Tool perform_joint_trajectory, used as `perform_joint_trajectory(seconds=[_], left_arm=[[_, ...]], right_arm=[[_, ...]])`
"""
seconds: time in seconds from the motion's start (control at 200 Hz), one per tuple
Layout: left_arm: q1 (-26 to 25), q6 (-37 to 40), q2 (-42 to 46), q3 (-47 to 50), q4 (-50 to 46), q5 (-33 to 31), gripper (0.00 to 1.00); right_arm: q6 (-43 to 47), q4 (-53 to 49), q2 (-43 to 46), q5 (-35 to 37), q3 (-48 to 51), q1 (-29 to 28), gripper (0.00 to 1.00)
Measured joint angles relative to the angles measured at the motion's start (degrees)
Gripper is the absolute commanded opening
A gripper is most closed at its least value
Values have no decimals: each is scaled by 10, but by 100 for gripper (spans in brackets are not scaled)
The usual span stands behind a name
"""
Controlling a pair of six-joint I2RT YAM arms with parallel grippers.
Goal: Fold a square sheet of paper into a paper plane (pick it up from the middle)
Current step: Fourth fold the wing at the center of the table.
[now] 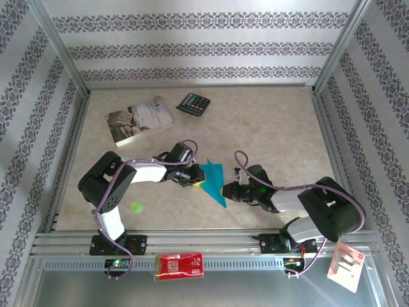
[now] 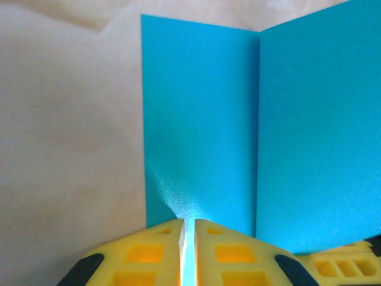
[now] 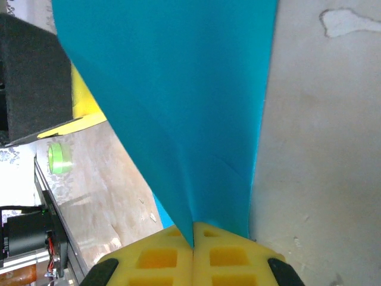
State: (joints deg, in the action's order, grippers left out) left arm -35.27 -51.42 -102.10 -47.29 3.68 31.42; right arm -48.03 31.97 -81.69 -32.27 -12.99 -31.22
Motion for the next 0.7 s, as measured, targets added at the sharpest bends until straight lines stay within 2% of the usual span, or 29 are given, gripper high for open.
perform_joint_trajectory(seconds=[0.699], left_arm=[[-7,0,25,27,-1,-16,12]], right_arm=[[7,0,-5,-8,0,0,0]])
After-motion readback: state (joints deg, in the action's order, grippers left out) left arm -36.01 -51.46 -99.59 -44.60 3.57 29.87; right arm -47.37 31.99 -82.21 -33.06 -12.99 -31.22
